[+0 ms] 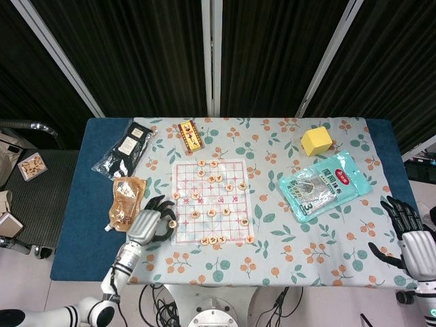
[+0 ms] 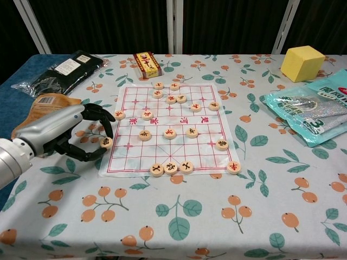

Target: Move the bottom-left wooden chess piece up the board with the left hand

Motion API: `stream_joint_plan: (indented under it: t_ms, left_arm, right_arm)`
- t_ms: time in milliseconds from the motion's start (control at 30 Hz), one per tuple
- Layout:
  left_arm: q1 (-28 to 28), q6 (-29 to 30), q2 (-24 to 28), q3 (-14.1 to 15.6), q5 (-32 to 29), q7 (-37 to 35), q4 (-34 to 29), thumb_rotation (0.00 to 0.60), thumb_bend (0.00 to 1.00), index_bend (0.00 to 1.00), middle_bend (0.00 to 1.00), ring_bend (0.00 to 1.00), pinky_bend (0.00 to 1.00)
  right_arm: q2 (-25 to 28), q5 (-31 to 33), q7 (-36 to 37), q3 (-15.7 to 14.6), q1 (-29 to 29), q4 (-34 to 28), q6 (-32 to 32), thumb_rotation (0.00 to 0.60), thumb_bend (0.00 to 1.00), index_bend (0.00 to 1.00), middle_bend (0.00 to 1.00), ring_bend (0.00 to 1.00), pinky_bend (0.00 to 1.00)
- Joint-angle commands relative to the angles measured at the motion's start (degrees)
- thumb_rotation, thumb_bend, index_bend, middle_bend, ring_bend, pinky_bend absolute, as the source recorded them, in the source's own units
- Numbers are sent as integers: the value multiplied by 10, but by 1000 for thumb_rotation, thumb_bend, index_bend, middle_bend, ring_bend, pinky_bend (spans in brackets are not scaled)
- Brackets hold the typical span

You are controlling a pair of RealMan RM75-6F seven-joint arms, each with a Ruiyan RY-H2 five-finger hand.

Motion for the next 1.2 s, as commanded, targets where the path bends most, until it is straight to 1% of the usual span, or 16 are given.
stream_joint_plan:
  t_ms: [33,700,900,1067,1200]
  left_arm:
    - [-3,0,-3,-2,3,-3,3,600,351,516,187,14,80]
    - [-18,-14,-28,-2,3,0,35,600,348,508,187,14,80]
    - [-21,-22,-28,-1,-1,2,37,600,341,407,184,14,79]
    - [-19,-14,-28,-3,0,-2,37,600,341,285,183,15,79]
    - [-15,-4,-25,0,4,-3,31,600,341,254,182,14,79]
  right_arm:
    - [0,1,-1,0,1,-1,-2,600,158,0,0,0,0]
    - [0,3,-3,0,2,-2,-7,600,159,0,0,0,0]
    - [0,5,1,0,2,1,-9,600,159,0,0,0,0]
    - [-1,6,4,1,2,4,-10,600,162,0,0,0,0]
    - [-1,5,5,0,2,5,-8,600,163,0,0,0,0]
